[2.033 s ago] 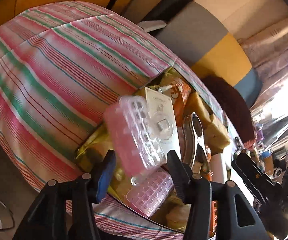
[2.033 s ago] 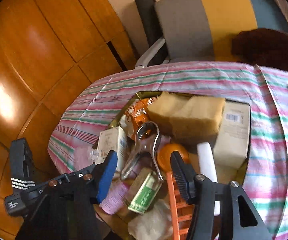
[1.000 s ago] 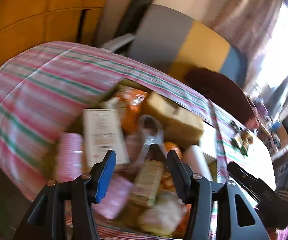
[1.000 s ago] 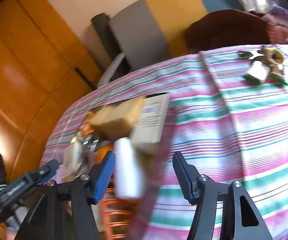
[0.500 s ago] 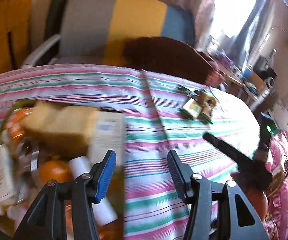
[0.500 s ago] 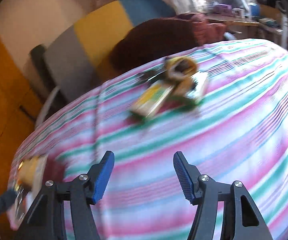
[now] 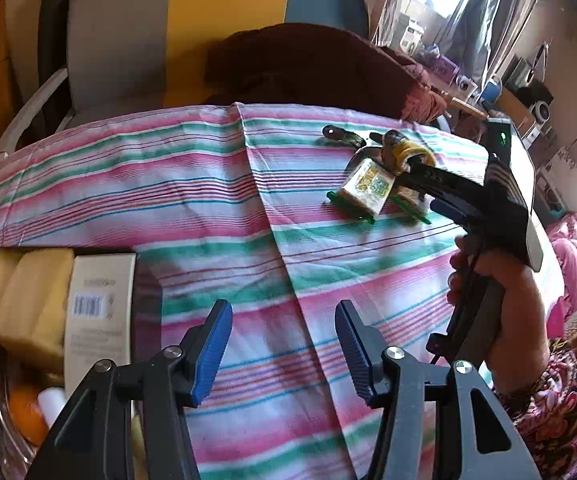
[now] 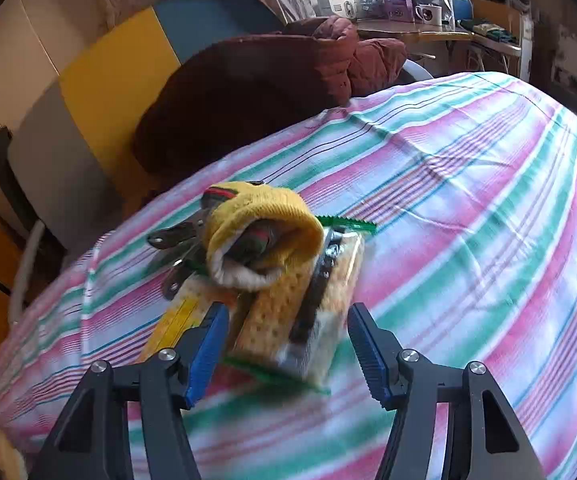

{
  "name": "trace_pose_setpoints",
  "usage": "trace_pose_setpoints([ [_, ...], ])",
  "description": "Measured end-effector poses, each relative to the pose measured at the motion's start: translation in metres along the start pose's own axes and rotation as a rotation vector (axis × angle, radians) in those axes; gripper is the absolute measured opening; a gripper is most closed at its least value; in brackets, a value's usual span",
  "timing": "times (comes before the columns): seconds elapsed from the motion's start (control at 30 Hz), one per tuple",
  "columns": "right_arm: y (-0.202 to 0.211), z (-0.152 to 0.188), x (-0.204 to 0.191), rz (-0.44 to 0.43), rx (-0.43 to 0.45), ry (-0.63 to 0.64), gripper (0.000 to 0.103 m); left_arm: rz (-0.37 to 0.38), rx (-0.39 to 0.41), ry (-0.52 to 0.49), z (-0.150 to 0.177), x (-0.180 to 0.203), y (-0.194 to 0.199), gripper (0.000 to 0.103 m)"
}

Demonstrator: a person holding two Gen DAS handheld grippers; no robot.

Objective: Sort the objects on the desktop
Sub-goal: 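Grasp the plain cracker pack with the right tool while the left tool grasps the WEIDAN cracker pack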

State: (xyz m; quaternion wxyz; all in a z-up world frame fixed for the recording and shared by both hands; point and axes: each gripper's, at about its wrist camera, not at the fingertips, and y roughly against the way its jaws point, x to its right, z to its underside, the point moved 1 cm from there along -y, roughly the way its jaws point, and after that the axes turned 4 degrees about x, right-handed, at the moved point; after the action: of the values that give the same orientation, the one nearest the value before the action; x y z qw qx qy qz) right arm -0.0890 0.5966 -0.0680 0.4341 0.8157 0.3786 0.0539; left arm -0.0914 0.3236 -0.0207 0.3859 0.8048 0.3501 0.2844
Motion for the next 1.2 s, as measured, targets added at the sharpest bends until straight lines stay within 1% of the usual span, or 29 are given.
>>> trace_pose_setpoints([
  [0.07, -0.009, -0.002, -0.004, 0.027, -0.011, 0.026, 0.063, -0.006, -0.001, -0.006, -0.005, 0.003, -0.006, 0.054],
  [0.17, -0.014, -0.003, -0.006, 0.038, -0.002, 0.072, 0.062, 0.001, -0.011, -0.016, -0.013, 0.009, -0.017, 0.054],
  [0.3, -0.013, 0.002, -0.005, 0.047, 0.005, 0.165, 0.055, 0.014, -0.018, -0.041, -0.025, 0.024, -0.033, 0.054],
  [0.37, -0.008, 0.007, 0.000, 0.036, 0.015, 0.190, 0.054, 0.017, -0.020, -0.065, -0.032, 0.033, -0.042, 0.054],
  [0.57, 0.018, 0.028, 0.027, -0.011, 0.019, 0.187, 0.053, 0.029, -0.054, -0.120, -0.050, 0.060, -0.076, 0.054],
  [0.73, 0.037, 0.045, 0.042, -0.020, 0.026, 0.185, 0.053, 0.041, -0.061, -0.210, -0.064, 0.087, -0.098, 0.054],
  [0.87, 0.041, 0.049, 0.047, -0.029, 0.037, 0.167, 0.054, 0.020, -0.079, -0.272, -0.070, 0.101, -0.116, 0.054],
  [1.03, 0.040, 0.049, 0.046, -0.026, 0.046, 0.171, 0.054, -0.012, -0.063, -0.349, -0.073, 0.111, -0.126, 0.054],
  [1.1, 0.040, 0.049, 0.046, -0.027, 0.046, 0.171, 0.054, -0.028, -0.056, -0.362, -0.075, 0.112, -0.130, 0.054],
  [1.2, 0.040, 0.049, 0.046, -0.030, 0.048, 0.168, 0.054, -0.034, -0.045, -0.346, -0.075, 0.110, -0.132, 0.054],
])
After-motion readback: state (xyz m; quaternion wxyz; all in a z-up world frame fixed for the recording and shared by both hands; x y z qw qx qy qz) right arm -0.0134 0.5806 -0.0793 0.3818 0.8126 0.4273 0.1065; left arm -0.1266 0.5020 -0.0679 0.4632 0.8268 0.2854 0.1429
